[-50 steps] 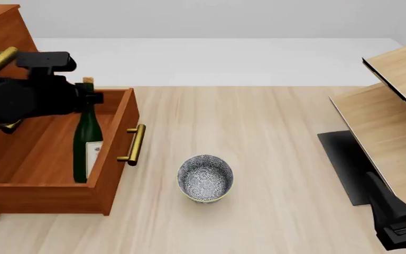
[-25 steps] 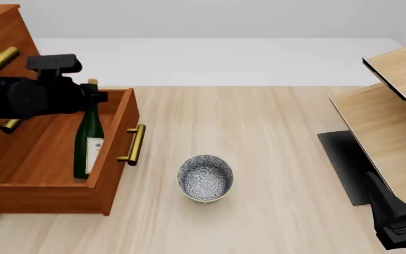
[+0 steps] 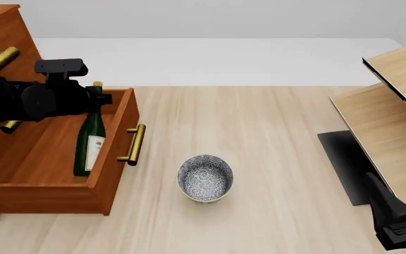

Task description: Put the wine bottle in the bottom drawer of the cabinet.

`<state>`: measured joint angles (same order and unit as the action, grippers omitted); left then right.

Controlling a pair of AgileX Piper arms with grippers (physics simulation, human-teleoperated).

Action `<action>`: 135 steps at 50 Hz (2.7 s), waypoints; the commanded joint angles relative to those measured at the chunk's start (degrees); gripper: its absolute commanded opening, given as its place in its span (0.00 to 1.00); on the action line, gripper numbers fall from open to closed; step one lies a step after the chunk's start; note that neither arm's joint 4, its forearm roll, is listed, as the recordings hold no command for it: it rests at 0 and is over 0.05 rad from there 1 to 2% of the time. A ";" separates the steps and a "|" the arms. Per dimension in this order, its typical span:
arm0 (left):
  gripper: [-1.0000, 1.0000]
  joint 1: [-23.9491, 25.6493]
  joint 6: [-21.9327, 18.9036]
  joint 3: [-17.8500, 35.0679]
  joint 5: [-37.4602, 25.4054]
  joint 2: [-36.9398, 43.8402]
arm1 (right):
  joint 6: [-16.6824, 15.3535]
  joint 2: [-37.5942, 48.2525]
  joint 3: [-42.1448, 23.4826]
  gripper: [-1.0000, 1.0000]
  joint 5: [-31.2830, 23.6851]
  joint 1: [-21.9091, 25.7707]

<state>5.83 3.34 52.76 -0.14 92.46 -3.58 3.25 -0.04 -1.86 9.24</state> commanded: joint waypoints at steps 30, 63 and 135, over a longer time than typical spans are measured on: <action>0.00 0.34 -0.02 -6.88 3.23 5.71 | -0.14 0.46 0.00 1.00 0.39 0.17; 0.00 -0.96 0.47 -4.57 2.03 5.93 | -0.15 0.20 0.00 1.00 0.07 0.26; 1.00 -2.14 -5.24 3.95 -11.93 -6.76 | -0.67 0.43 -0.01 1.00 0.26 1.19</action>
<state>3.93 -0.70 54.02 -7.85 89.93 -4.08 3.62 -0.05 -1.67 10.25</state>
